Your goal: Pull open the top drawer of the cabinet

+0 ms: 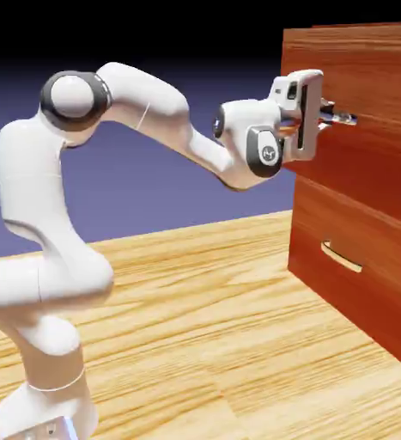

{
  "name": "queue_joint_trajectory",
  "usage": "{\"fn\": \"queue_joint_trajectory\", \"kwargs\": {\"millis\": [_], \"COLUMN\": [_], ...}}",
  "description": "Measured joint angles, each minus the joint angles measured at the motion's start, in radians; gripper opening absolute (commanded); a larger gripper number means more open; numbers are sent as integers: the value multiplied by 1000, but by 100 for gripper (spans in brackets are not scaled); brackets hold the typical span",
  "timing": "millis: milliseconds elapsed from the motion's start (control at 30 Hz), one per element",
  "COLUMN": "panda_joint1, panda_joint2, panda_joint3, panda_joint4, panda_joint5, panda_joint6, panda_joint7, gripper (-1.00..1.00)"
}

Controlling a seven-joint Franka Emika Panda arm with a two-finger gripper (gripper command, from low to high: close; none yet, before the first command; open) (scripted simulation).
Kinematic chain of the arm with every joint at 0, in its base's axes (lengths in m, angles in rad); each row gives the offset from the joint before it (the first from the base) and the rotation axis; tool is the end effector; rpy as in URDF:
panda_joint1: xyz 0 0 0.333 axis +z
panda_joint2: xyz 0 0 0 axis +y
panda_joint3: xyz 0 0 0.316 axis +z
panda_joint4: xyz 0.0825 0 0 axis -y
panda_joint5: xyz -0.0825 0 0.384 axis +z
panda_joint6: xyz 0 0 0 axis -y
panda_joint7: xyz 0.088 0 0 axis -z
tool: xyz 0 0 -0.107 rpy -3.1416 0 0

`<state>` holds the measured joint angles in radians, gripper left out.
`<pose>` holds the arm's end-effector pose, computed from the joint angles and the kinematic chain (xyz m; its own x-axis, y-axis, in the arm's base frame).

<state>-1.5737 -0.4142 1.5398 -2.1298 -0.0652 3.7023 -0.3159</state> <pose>0.5588 0.0991 0.5839 0.0000 0.7071 0.7071 0.0011 -0.7071 0.7071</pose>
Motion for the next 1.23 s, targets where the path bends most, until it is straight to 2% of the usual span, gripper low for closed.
{"fn": "queue_joint_trajectory", "kwargs": {"millis": [400,767,1000,1133,1167,1233], "panda_joint1": [435,833,698,835,845,844], "panda_joint2": [-60,-269,-380,-480,-486,-486], "panda_joint3": [-413,-803,-788,-922,-931,-931], "panda_joint4": [-221,-492,-488,-587,-594,-594], "panda_joint5": [-34,-150,-397,-482,-487,-486], "panda_joint6": [29,12,46,11,7,8], "panda_joint7": [39,154,448,494,496,495], "gripper": [-100,-100,-100,-100,100,100]}}
